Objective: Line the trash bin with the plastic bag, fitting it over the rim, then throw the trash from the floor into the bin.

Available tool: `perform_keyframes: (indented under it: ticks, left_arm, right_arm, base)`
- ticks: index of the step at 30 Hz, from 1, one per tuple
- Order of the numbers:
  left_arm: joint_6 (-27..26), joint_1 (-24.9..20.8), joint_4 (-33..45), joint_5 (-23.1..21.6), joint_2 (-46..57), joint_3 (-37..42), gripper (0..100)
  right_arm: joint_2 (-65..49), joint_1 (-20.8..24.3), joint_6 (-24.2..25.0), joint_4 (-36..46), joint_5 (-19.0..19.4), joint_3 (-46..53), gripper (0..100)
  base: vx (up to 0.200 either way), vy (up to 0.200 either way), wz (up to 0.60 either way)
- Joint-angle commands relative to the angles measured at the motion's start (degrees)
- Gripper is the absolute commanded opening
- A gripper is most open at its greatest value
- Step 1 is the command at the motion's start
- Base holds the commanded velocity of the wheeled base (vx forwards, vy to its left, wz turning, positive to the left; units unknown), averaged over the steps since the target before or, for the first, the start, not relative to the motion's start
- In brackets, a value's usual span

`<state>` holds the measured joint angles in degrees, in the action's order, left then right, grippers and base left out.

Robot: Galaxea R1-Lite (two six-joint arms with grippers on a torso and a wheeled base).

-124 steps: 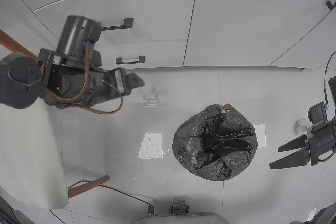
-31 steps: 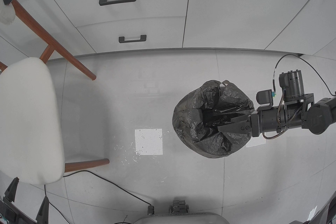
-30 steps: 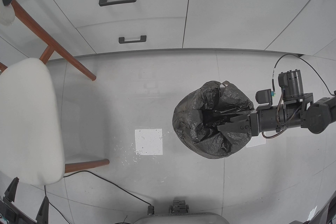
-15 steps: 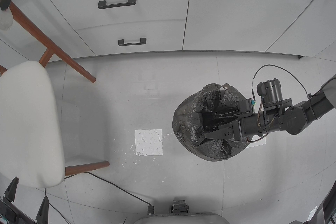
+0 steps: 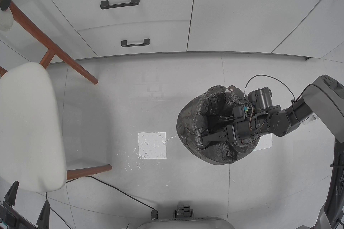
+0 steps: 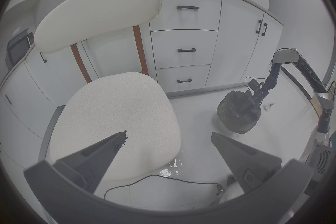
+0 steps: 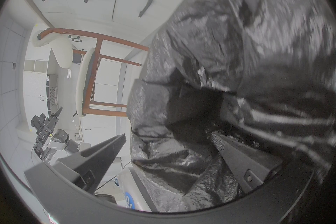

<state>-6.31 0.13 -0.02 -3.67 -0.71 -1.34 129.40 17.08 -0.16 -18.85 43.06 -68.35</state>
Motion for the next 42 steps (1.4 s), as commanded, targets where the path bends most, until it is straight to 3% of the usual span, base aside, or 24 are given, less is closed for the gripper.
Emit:
perform_keyframes:
  ticks: [1, 9, 18, 28, 33, 42]
  left_arm:
    - [0.0, 0.0, 0.0, 0.1, 0.7, 0.0, 100]
    - [0.1, 0.0, 0.0, 0.1, 0.7, 0.0, 100]
    - [0.0, 0.0, 0.0, 0.1, 0.7, 0.0, 100]
    - [0.0, 0.0, -0.1, 0.0, 0.7, 0.0, 100]
    - [-0.1, 0.0, -0.1, 0.0, 0.7, 0.0, 100]
    - [-0.6, 0.0, -0.1, 0.1, 0.7, 0.0, 100]
  right_arm:
    - [-2.2, 0.9, -0.4, 0.2, 0.0, 5.1, 100]
    - [-6.8, 2.3, -1.6, 0.3, 0.0, 11.0, 100]
    - [-7.0, 2.2, -1.7, 0.3, 0.0, 11.0, 100]
    - [-6.4, 2.5, -0.9, 0.2, 0.7, 3.0, 100]
    - [-6.8, 3.6, -0.9, -0.2, 2.6, 2.4, 100]
    - [-4.8, 5.5, -0.8, -0.3, 2.8, 0.9, 100]
  base:
    - [0.0, 0.0, 0.0]
    - [0.0, 0.0, 0.0]
    - [0.0, 0.0, 0.0]
    - [0.0, 0.0, 0.0]
    - [0.0, 0.0, 0.0]
    - [0.0, 0.0, 0.0]
